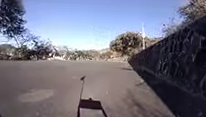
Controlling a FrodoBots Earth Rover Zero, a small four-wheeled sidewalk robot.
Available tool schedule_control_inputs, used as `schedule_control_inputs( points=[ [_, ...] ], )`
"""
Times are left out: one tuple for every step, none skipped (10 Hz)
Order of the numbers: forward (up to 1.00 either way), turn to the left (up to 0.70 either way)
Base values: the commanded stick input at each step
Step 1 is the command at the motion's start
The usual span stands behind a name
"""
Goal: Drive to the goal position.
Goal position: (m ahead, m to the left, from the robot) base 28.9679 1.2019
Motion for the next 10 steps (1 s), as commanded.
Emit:
schedule_control_inputs(
  points=[
    [1.00, 0.00],
    [1.00, 0.00],
    [1.00, 0.00],
    [1.00, 0.00],
    [1.00, 0.00],
    [1.00, 0.00],
    [1.00, 0.00],
    [1.00, 0.00],
    [1.00, 0.00],
    [1.00, 0.00]
  ],
)
